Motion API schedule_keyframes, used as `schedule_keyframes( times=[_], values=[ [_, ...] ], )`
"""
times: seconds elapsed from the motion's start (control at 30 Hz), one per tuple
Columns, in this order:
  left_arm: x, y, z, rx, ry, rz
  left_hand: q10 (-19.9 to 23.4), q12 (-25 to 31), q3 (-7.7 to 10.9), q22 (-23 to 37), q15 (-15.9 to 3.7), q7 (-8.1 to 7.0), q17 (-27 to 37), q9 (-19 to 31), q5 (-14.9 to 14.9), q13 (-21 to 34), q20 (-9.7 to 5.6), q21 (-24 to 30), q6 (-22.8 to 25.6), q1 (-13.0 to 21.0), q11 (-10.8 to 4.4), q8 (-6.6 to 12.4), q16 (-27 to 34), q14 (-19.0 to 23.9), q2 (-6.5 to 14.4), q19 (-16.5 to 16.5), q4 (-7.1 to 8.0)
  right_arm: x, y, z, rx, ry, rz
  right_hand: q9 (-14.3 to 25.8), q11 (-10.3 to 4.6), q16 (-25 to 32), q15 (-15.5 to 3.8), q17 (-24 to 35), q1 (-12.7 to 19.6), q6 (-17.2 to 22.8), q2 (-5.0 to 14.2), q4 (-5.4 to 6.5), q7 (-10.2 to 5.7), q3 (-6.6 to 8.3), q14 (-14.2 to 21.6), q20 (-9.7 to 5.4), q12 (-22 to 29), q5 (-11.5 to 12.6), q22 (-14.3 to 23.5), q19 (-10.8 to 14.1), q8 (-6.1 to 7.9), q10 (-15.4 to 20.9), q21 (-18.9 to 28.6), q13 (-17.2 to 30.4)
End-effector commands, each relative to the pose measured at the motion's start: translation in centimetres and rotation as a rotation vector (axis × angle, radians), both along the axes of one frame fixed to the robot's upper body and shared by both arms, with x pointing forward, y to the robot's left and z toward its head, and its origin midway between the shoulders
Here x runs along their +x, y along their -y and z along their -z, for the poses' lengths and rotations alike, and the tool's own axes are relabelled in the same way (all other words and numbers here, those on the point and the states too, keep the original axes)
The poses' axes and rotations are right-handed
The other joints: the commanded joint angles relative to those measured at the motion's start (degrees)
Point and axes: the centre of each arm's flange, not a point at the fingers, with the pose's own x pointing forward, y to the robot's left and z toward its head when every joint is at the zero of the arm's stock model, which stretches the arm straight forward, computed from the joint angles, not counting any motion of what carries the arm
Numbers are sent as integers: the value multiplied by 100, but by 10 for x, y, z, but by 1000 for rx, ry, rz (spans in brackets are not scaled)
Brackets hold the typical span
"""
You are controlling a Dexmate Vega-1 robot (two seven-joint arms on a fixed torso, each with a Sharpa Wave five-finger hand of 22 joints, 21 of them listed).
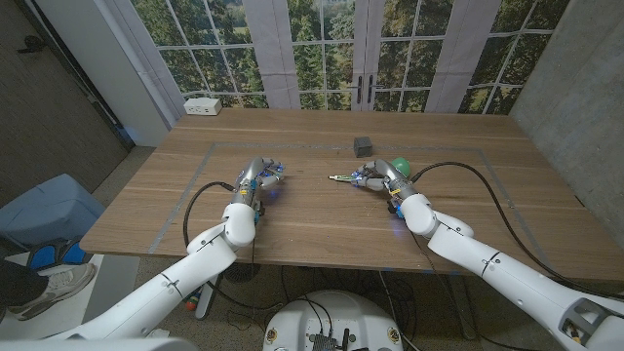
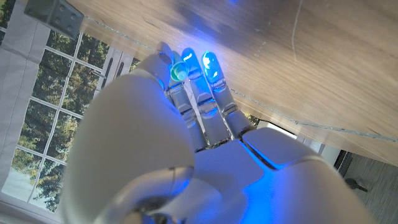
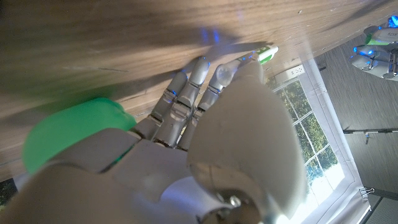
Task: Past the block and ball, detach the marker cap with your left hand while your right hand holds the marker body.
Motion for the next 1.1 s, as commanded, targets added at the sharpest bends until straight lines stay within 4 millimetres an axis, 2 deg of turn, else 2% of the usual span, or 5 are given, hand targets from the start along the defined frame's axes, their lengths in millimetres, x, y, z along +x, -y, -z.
schedule_keyframes(
  times=[0.03,0.17,0.3,0.47,1.1],
  values=[
    [-1,0,-2,72,-49,-58,-496,-152,-58,-253,-627,-76,-84,-92,-9,-123,-757,-94,-396,-172,-48,-41,-383,-548,-84,-315,28,0,-1,0,-35,-12,16,-62,52,-26,-661,-135,562,-196,520,-91,-56,119,-163,-478,0,-159,5,17,-101,-161,-31,-91],
    [-2,-1,-3,90,-67,-68,-1356,-199,-121,-463,-581,-186,-78,-265,-27,-320,-778,-353,-954,-581,4,-51,-751,-1311,-148,-614,102,0,-2,-1,-49,-15,21,-133,72,-38,-631,-273,489,-459,534,-151,-87,233,-445,-411,-56,-339,-2,-32,-240,-466,-92,-222],
    [-3,-1,-5,104,-76,-71,-2256,-189,-383,-492,-398,-362,-6,-466,-38,-551,-552,-825,-1540,-1053,18,-70,-910,-2398,-250,-1161,148,1,-3,-2,-48,-32,4,-232,55,4,-532,-387,126,-932,352,-106,-63,173,-792,-280,-113,-530,-5,-42,-457,-1044,-167,-427],
    [-5,-3,-8,103,-56,-67,-2951,-194,-669,-500,-167,-615,-69,-567,-51,-670,-364,-1320,-2388,-1566,99,-111,-952,-3148,-346,-1752,228,1,-3,-4,-41,-30,-10,-359,158,-33,-492,-675,-303,-1318,170,-51,6,73,-1250,-129,-134,-563,-6,-109,-594,-1867,-291,-646],
    [-14,-12,-16,3,45,30,-4404,-181,-1047,-498,156,-887,-182,-629,-48,-741,-248,-2354,-3805,-2732,239,-79,-985,-4519,-150,-2400,483,2,-5,-13,28,-50,-139,-752,798,36,-70,-1306,-2099,-2598,-69,307,354,-314,-2697,191,-104,-363,-12,-626,-737,-3570,-944,-1416]
  ],
)
